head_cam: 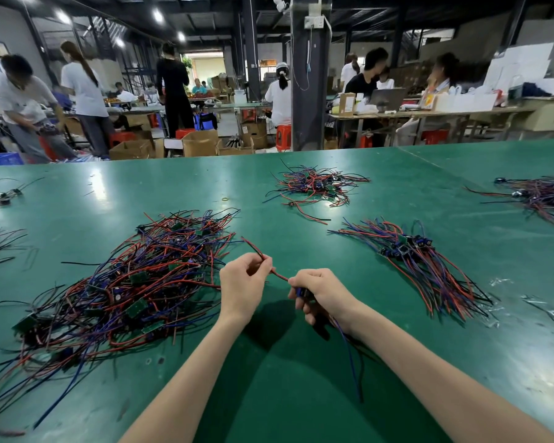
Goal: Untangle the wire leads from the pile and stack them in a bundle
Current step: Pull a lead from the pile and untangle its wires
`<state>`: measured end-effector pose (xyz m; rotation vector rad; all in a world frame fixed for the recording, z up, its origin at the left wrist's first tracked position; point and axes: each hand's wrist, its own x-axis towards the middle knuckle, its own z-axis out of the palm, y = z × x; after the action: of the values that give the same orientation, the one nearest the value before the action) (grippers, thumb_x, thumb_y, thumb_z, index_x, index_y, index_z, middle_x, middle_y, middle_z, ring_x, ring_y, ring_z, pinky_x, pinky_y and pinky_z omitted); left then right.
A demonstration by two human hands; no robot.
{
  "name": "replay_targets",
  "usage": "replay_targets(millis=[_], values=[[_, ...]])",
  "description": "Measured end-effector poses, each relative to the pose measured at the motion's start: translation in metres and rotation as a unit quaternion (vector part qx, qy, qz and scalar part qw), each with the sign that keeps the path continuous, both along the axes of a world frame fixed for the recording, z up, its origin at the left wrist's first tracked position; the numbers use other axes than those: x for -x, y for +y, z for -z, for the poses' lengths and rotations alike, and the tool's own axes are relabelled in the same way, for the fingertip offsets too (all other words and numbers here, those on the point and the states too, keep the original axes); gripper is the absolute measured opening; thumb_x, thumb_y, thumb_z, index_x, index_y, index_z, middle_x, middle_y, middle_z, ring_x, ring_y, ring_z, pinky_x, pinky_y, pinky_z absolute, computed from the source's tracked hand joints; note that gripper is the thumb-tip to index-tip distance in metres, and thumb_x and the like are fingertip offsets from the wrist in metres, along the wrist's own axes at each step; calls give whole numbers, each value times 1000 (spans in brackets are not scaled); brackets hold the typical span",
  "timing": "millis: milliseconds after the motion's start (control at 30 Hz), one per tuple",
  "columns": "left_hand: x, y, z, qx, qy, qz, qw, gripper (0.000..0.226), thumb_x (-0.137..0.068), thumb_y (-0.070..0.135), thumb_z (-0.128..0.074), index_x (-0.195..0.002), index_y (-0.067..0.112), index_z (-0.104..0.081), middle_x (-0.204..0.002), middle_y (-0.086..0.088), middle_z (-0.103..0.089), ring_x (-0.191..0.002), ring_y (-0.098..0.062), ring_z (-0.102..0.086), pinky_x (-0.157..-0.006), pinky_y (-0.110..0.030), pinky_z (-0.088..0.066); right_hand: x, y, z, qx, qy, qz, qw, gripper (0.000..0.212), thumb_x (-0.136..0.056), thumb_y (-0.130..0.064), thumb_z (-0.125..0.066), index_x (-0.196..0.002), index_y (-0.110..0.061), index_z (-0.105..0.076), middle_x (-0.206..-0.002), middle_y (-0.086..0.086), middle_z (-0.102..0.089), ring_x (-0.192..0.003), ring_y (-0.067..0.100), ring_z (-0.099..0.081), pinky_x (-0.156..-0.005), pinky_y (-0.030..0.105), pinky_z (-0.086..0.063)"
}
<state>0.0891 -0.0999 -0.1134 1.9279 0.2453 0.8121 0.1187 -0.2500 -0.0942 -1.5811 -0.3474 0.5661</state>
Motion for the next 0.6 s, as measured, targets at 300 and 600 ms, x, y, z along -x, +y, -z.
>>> replay_targets(millis=[300, 600], values=[[0, 8, -7, 119, -18, -47, 992, 26, -88, 19, -66, -62, 22, -66, -62, -1, -64, -57, -7, -54, -62, -26, -46, -4, -3, 3, 7, -15, -3, 1000, 32, -88, -13, -54, -57, -7, -57, -47, 7, -50, -33, 15, -37, -33, 19, -34], [3, 17, -6, -121, -35, -65, 990, 25, -91, 18, -63, -69, 7, -66, -57, 4, -59, -53, -13, -47, -53, -22, -34, -4, -1, 5, 21, -33, -17, 999, 38, -87, -13, -55, -49, -15, -59, -47, 6, -51, -34, 16, -38, -33, 19, -34]])
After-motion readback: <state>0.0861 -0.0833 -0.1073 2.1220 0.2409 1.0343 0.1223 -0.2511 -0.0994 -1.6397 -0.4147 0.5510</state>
